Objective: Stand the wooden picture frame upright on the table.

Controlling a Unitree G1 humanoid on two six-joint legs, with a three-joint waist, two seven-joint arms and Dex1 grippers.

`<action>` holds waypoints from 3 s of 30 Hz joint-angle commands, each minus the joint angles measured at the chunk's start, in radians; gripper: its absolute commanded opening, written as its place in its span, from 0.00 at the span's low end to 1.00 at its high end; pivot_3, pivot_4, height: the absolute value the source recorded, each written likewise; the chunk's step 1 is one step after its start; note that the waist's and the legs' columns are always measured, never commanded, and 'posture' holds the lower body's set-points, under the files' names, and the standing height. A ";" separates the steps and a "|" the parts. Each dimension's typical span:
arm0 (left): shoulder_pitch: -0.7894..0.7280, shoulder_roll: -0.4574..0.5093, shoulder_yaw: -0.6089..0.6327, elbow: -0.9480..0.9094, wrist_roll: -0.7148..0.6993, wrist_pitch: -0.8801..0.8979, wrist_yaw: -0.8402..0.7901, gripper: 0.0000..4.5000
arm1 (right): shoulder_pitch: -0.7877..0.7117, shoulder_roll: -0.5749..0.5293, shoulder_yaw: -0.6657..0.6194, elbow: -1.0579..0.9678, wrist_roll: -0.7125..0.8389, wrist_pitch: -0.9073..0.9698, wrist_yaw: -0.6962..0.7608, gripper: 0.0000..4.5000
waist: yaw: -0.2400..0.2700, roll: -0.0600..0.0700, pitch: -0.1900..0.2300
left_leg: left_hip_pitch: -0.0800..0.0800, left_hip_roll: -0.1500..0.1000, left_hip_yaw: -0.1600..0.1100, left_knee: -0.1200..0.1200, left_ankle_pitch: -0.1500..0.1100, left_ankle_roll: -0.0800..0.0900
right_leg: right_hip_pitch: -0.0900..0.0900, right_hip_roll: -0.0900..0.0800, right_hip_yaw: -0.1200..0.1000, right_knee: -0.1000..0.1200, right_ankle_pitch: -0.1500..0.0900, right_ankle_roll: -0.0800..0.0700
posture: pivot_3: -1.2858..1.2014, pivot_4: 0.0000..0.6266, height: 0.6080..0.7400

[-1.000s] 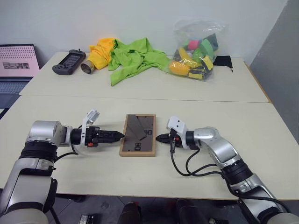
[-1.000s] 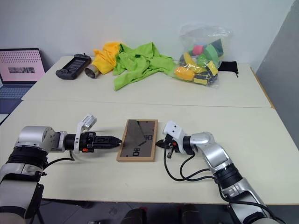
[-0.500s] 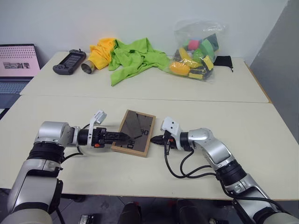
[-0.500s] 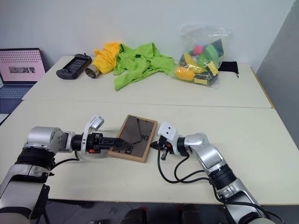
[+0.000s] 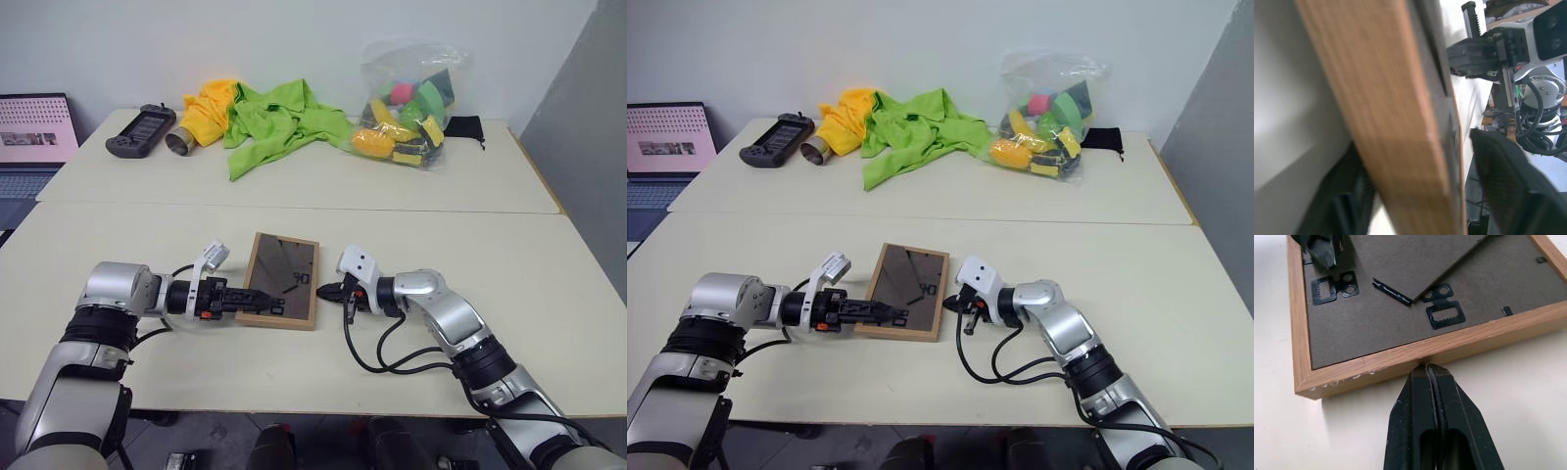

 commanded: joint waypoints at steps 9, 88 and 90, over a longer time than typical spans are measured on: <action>-0.006 -0.023 0.135 -0.103 -0.077 -0.005 0.112 0.29 | -0.001 -0.073 -0.129 -0.088 0.055 0.043 -0.008 0.00 | 0.002 0.000 0.000 | -0.001 0.000 0.000 0.000 0.000 0.000 | 0.000 0.000 0.000 0.000 0.000 0.000 | 0.52 0.24 1.00; 0.241 -0.053 0.434 -0.337 -1.073 0.373 0.910 0.29 | -0.243 -0.187 0.011 0.433 -0.796 -1.582 -0.772 0.56 | -0.022 -0.001 0.001 | 0.001 -0.002 0.001 0.000 0.000 -0.001 | 0.001 -0.002 0.003 0.001 0.000 0.000 | 0.52 0.24 1.00; 0.243 -0.050 0.432 -0.335 -1.089 0.369 0.924 0.29 | -0.243 -0.191 0.011 0.438 -0.791 -1.585 -0.773 0.47 | -0.022 -0.001 0.001 | 0.001 -0.002 0.001 0.000 0.000 -0.001 | 0.001 -0.002 0.003 0.001 0.000 0.000 | 0.52 0.24 1.00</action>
